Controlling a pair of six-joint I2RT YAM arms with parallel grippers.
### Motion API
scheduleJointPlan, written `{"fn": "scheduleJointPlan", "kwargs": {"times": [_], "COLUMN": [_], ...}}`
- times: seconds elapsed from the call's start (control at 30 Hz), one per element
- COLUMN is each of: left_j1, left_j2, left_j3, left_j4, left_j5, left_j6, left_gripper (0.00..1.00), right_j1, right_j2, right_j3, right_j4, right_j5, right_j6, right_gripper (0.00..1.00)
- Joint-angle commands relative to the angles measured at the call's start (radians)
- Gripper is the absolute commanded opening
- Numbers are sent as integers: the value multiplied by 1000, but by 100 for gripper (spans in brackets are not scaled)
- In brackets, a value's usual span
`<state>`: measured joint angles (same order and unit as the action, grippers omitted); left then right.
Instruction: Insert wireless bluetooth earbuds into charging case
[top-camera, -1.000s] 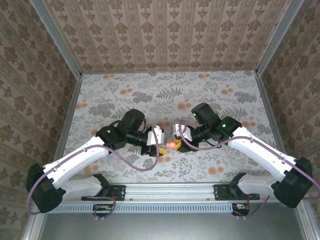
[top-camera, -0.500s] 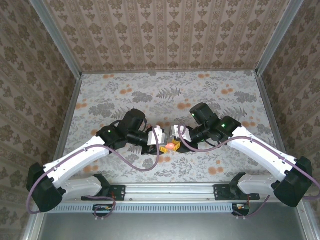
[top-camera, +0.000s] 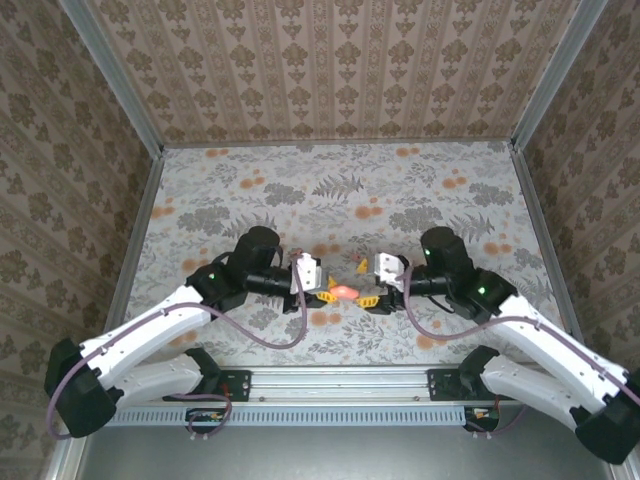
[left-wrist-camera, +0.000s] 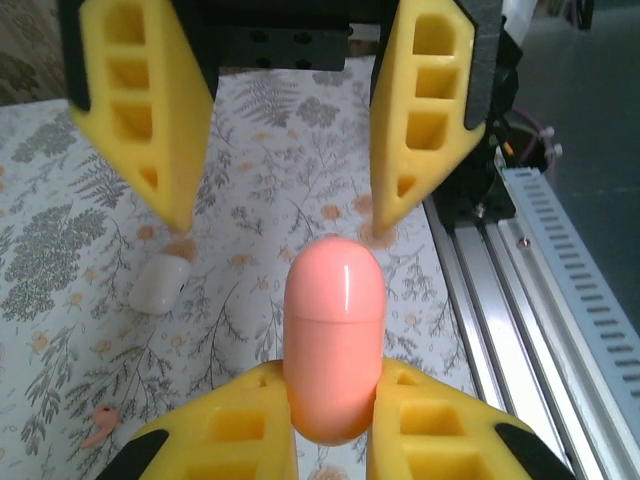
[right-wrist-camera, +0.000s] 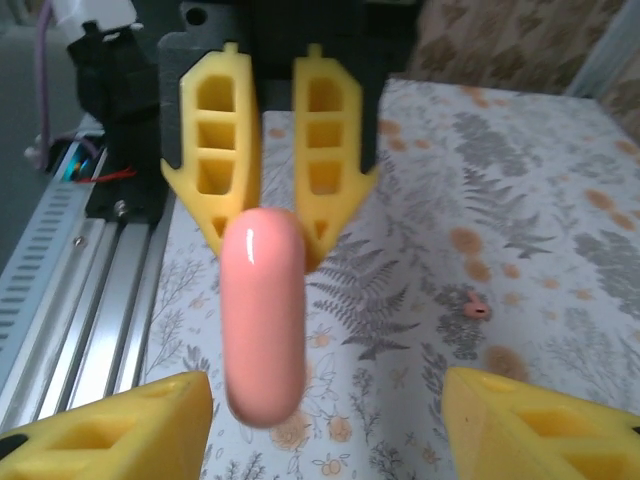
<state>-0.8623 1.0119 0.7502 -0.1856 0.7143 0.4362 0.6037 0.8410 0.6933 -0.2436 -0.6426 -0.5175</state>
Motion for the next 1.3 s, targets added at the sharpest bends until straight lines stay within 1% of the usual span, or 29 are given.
{"fn": "scheduleJointPlan", "kwargs": {"times": [0.0,0.1,0.27,0.43,0.5,0.57,0.73,0.8,0.9,1.03,1.1,1.27], "left_j1": [7,6,9,18,20,20,19,20,19,13,10,8], "left_j2": [-24,-25,-38,-62,-68,-70,-60,-54,-42,-14,-4,-2], "left_j3": [-28,-35,-52,-74,-75,-74,-68,-67,-52,-3,14,23], "left_j4": [189,215,263,303,308,316,329,327,278,162,130,140], "left_j5": [61,64,37,-24,-24,-12,7,8,7,12,13,22], "left_j6": [-126,-147,-166,-183,-185,-191,-207,-206,-186,-124,-101,-107], "left_gripper": [14,14,14,14,14,14,14,15,22,41,44,44], "right_j1": [-44,-58,-58,-59,-58,-59,-61,-60,-60,-49,-41,-30], "right_j2": [-40,-17,30,52,58,64,84,89,88,107,116,138], "right_j3": [-64,-77,-52,-35,-32,-31,-13,1,28,104,128,152], "right_j4": [208,258,269,257,260,270,286,272,204,-4,-61,-99], "right_j5": [-52,-127,-231,-255,-251,-246,-261,-269,-267,-226,-209,-193], "right_j6": [145,194,219,217,215,218,222,213,154,0,-43,-92], "right_gripper": [64,64,62,56,50,43,31,24,18,12,11,11]}}
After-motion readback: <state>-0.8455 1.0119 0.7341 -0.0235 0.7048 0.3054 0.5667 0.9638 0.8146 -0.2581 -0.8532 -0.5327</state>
